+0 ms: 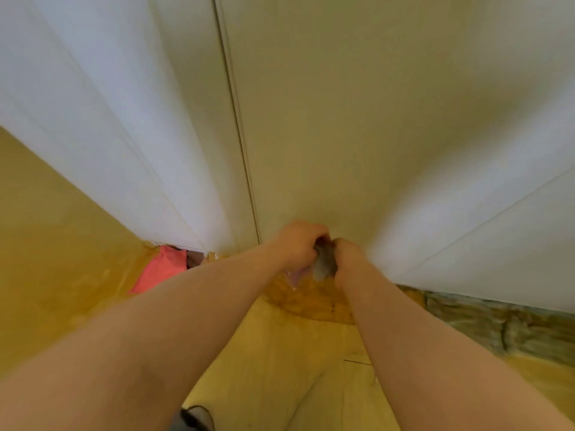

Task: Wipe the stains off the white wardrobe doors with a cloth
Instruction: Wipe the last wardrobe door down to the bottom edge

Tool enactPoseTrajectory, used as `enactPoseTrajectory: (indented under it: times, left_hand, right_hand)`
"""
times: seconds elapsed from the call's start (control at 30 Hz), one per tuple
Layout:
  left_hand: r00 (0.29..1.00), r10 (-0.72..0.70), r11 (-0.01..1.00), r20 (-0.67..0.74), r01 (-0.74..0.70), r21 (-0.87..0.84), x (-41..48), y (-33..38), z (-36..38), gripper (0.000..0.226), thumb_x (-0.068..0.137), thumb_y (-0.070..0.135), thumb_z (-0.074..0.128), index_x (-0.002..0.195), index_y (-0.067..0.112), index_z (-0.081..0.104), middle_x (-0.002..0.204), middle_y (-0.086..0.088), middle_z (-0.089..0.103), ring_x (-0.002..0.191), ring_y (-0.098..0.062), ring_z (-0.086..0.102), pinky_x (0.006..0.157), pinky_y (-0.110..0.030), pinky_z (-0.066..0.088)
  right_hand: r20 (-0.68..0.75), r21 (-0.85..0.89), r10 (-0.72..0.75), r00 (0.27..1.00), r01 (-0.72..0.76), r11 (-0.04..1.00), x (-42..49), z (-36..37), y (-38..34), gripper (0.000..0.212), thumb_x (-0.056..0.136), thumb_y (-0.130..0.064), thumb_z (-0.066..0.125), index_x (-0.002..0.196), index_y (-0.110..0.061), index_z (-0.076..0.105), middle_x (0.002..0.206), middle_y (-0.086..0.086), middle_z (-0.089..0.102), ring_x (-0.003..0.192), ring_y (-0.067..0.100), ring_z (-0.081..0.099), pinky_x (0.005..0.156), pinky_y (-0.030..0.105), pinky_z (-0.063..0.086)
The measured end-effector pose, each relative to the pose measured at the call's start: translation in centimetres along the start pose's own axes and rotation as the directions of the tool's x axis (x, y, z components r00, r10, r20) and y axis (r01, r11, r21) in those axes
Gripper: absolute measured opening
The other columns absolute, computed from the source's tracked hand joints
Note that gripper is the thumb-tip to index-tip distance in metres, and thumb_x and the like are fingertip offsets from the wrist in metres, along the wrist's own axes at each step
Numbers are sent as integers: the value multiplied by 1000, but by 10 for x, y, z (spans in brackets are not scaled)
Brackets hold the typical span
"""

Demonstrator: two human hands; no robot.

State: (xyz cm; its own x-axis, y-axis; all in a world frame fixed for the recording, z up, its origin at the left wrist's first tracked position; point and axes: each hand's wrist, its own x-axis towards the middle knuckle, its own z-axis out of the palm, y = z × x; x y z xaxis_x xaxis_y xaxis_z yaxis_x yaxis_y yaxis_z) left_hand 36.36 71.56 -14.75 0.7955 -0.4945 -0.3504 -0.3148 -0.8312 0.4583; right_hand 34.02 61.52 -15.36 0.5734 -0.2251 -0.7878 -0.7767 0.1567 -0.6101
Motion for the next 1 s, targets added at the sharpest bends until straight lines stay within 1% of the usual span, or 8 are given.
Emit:
enactPoseTrajectory:
  times: [0.1,0.17,0.33,0.47,0.57,0.73,0.87,1.0]
  left_hand:
    - [1000,-26,997,-19,24,-71,-41,20,-67,41,84,5,54,122,18,61,121,-3,63,112,-21,55,92,-29,45]
    - [1000,-17,996,-16,15,-86,-70,41,-123,38,84,8,56,120,18,63,117,-1,64,106,-18,56,87,-27,46]
    - [997,-63,937,-52,41,-346,-141,112,-267,24,88,17,58,110,11,66,102,-3,65,92,-21,62,72,-31,54]
    - [983,-140,772,-121,32,-635,-184,158,-368,20,92,14,49,95,0,63,89,-8,60,77,-18,56,65,-25,51]
    - [962,-182,769,-203,11,-640,-222,195,-434,16,95,18,47,90,9,60,80,-4,57,71,-16,55,60,-26,48]
    - [879,-135,834,-457,-148,-532,-285,250,-533,10,96,16,50,106,17,49,86,-4,54,80,-16,56,68,-32,53]
    - [851,-40,869,-524,-229,-438,-328,266,-586,30,96,25,52,125,20,53,107,0,59,98,-16,55,82,-31,51]
    - [736,-18,887,-677,-300,-351,-365,270,-621,3,90,22,62,89,20,59,109,-2,60,106,-17,53,87,-30,45]
  right_hand:
    - [56,155,63,996,-71,985,-75,7,-46,27,96,-10,39,121,-6,49,92,7,47,104,26,57,86,30,46]
    - [85,245,134,987,-151,958,-127,7,-85,26,96,-17,42,117,-5,51,91,10,48,119,27,50,98,33,41]
    - [167,334,60,984,-114,936,-261,5,-179,31,96,-16,43,69,-2,45,36,8,53,41,23,55,40,22,45]
    - [179,277,-95,979,43,960,-334,-3,-245,29,91,-18,49,64,-8,48,37,2,49,52,11,41,50,17,36]
    - [225,234,-219,950,166,958,-394,-6,-296,22,91,-21,49,71,-11,52,58,4,55,58,12,46,52,23,38]
    - [334,287,-519,787,439,851,-511,-12,-369,25,92,-19,48,103,1,59,100,13,64,96,28,60,93,44,46]
    - [299,251,-729,616,686,683,-581,-17,-403,25,90,-18,53,106,1,60,100,17,65,93,29,61,87,39,50]
    - [311,181,-820,480,817,547,-632,-8,-420,12,92,-17,53,98,-8,58,91,14,64,82,26,61,72,36,53]
